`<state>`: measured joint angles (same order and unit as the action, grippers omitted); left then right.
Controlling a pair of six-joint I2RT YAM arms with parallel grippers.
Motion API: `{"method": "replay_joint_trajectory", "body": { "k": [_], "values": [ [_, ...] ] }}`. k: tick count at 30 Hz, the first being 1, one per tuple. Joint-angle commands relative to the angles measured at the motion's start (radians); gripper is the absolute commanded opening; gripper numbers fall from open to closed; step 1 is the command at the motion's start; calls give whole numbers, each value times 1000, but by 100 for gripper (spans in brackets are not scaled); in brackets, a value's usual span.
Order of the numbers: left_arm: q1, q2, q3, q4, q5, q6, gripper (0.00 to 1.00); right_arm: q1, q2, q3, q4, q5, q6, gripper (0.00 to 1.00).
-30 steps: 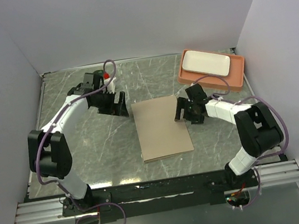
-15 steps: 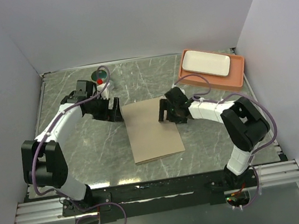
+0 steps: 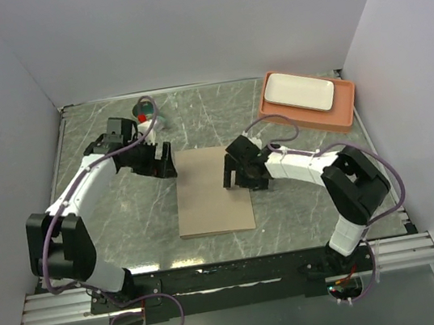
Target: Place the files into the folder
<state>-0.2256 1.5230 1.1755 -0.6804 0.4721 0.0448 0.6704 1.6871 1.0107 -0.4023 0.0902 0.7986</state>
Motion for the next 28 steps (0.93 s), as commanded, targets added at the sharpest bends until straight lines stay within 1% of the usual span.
{"method": "replay_joint_trajectory", "body": {
  "k": [1,4,11,13,16,19,23,28],
  "values": [
    [14,-101,62,-16,-20,30,96,6,-87,84,-145,100,-42,99],
    [29,-147,46,-21,-21,38,96,9,-118,109,-176,88,-110,99],
    [52,-236,29,-77,-59,67,96,49,-315,74,-188,-6,-196,99],
    [55,-279,23,-82,-75,67,96,76,-369,59,-182,-20,-200,99],
    [58,-335,-2,-79,-101,72,96,109,-495,17,-162,-46,-177,99],
    [62,-378,-54,-59,-131,79,96,142,-562,-24,-153,-58,-167,99],
    [65,-408,-100,-58,-161,90,96,176,-609,-53,-165,-38,-157,99],
    [66,-420,-105,-51,-171,70,96,190,-650,-93,-174,0,-150,99]
  ]
}}
